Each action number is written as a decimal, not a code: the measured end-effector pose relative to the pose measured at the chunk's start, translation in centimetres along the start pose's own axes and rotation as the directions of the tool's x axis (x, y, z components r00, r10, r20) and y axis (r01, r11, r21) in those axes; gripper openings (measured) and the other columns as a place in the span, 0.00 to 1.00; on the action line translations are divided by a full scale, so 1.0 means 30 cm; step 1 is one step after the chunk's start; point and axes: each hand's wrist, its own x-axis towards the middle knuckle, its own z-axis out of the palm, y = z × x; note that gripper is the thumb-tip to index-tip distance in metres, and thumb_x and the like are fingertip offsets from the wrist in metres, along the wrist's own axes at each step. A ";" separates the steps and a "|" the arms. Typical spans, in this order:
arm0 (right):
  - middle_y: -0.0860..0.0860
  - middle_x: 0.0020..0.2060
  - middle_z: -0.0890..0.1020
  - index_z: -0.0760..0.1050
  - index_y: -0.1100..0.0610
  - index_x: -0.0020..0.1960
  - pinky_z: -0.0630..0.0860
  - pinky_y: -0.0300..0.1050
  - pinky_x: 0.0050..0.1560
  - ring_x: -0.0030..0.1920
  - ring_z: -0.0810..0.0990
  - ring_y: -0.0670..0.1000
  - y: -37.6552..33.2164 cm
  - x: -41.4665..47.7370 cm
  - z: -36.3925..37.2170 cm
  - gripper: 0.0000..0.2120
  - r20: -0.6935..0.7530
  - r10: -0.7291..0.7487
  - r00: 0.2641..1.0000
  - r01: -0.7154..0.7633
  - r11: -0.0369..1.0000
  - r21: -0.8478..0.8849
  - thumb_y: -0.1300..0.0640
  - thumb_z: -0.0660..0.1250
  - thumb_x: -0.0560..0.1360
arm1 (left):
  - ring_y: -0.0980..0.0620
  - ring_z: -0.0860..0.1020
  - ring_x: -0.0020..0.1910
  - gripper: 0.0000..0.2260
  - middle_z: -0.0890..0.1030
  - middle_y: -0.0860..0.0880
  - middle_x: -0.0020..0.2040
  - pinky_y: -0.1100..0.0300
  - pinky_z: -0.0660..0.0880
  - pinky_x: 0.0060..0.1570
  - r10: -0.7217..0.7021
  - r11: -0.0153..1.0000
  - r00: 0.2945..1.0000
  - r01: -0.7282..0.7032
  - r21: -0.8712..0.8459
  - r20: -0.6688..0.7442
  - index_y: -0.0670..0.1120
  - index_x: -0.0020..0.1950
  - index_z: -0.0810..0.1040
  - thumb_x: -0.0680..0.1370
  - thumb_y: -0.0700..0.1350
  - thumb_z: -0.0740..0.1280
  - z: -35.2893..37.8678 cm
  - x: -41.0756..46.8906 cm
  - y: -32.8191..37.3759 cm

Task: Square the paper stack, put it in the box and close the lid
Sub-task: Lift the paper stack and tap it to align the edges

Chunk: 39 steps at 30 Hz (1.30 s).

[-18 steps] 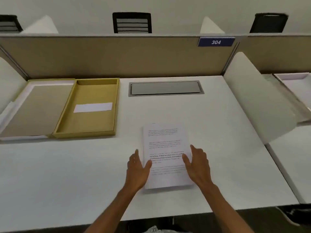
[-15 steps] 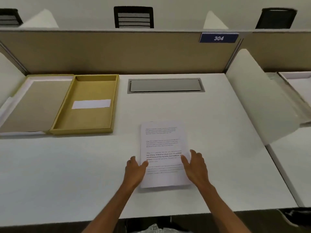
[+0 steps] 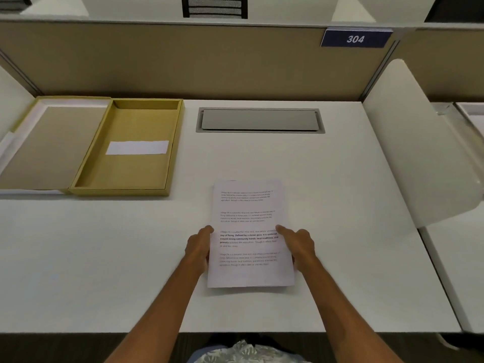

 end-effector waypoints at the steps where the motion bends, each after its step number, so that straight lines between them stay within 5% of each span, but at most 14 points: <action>1: 0.61 0.55 0.83 0.76 0.65 0.62 0.81 0.60 0.57 0.53 0.84 0.63 -0.003 0.005 -0.002 0.28 0.012 0.006 1.000 -0.006 1.000 0.020 0.46 0.74 0.72 | 0.43 0.80 0.37 0.14 0.83 0.41 0.42 0.55 0.76 0.37 -0.018 1.000 1.000 0.018 -0.015 0.019 0.39 0.53 0.78 0.79 0.49 0.63 -0.001 0.006 0.006; 6: 0.61 0.53 0.84 0.77 0.65 0.59 0.82 0.60 0.55 0.51 0.85 0.63 -0.006 0.013 -0.002 0.25 0.036 0.002 0.999 -0.001 1.000 -0.026 0.47 0.74 0.73 | 0.42 0.82 0.40 0.14 0.85 0.40 0.46 0.55 0.77 0.38 -0.005 1.000 0.999 0.005 0.013 0.047 0.40 0.53 0.79 0.80 0.50 0.64 -0.002 0.020 -0.002; 11: 0.59 0.48 0.87 0.79 0.63 0.56 0.84 0.55 0.49 0.46 0.87 0.60 -0.005 0.025 -0.022 0.20 0.118 -0.030 0.993 0.030 1.000 -0.001 0.48 0.74 0.74 | 0.39 0.84 0.48 0.15 0.86 0.40 0.49 0.47 0.81 0.51 0.120 0.986 0.992 -0.124 0.110 0.045 0.40 0.55 0.81 0.79 0.51 0.67 -0.018 0.045 -0.025; 14: 0.59 0.50 0.87 0.76 0.63 0.53 0.84 0.55 0.48 0.46 0.87 0.59 -0.007 0.044 -0.054 0.17 0.230 -0.077 0.970 0.069 0.997 0.043 0.50 0.74 0.75 | 0.42 0.85 0.48 0.13 0.86 0.43 0.50 0.50 0.82 0.45 0.185 0.962 0.977 -0.203 0.185 0.110 0.44 0.58 0.77 0.78 0.50 0.70 -0.044 0.068 -0.009; 18: 0.55 0.55 0.87 0.74 0.58 0.63 0.83 0.56 0.54 0.52 0.87 0.58 -0.020 0.070 -0.077 0.17 0.385 -0.132 0.914 0.112 0.991 0.074 0.52 0.71 0.78 | 0.47 0.86 0.42 0.08 0.87 0.45 0.49 0.57 0.81 0.35 0.153 0.928 0.959 -0.223 0.298 0.240 0.43 0.54 0.78 0.77 0.43 0.72 -0.058 0.100 0.040; 22: 0.54 0.59 0.85 0.74 0.55 0.69 0.83 0.55 0.54 0.55 0.86 0.58 -0.044 0.084 -0.071 0.20 0.469 -0.166 0.868 0.144 0.986 0.082 0.58 0.71 0.78 | 0.43 0.85 0.50 0.11 0.87 0.41 0.53 0.51 0.82 0.48 0.096 0.954 0.956 -0.168 0.247 0.277 0.39 0.58 0.79 0.78 0.42 0.72 -0.073 0.131 0.067; 29: 0.53 0.58 0.86 0.73 0.57 0.69 0.84 0.53 0.52 0.52 0.87 0.56 -0.068 0.013 -0.091 0.22 0.426 -0.342 0.838 0.334 0.938 0.098 0.59 0.72 0.77 | 0.47 0.84 0.50 0.14 0.84 0.46 0.57 0.54 0.82 0.46 0.276 0.871 0.921 -0.360 0.334 0.274 0.43 0.66 0.78 0.80 0.41 0.69 -0.065 0.052 0.117; 32: 0.50 0.58 0.85 0.74 0.50 0.68 0.84 0.52 0.51 0.53 0.86 0.53 -0.085 -0.070 -0.116 0.20 0.320 -0.524 0.789 0.501 0.851 0.159 0.57 0.72 0.78 | 0.54 0.84 0.50 0.13 0.85 0.51 0.57 0.56 0.83 0.50 0.501 0.781 0.835 -0.549 0.296 0.225 0.51 0.62 0.79 0.78 0.41 0.71 -0.090 -0.048 0.124; 35: 0.41 0.56 0.85 0.75 0.39 0.62 0.83 0.38 0.48 0.54 0.85 0.46 -0.097 -0.164 -0.132 0.17 0.155 -0.692 0.705 0.673 0.722 0.162 0.54 0.71 0.76 | 0.65 0.83 0.47 0.16 0.83 0.61 0.51 0.72 0.80 0.42 0.692 0.658 0.703 -0.709 0.254 0.167 0.58 0.57 0.77 0.77 0.38 0.72 -0.108 -0.144 0.119; 39: 0.37 0.50 0.86 0.78 0.43 0.58 0.79 0.31 0.46 0.51 0.85 0.41 -0.073 -0.191 -0.125 0.15 0.042 -0.766 0.641 0.762 0.642 0.080 0.62 0.70 0.78 | 0.73 0.80 0.46 0.13 0.83 0.70 0.43 0.78 0.74 0.40 0.807 0.552 0.582 -0.802 0.227 0.095 0.49 0.58 0.78 0.78 0.34 0.70 -0.105 -0.166 0.071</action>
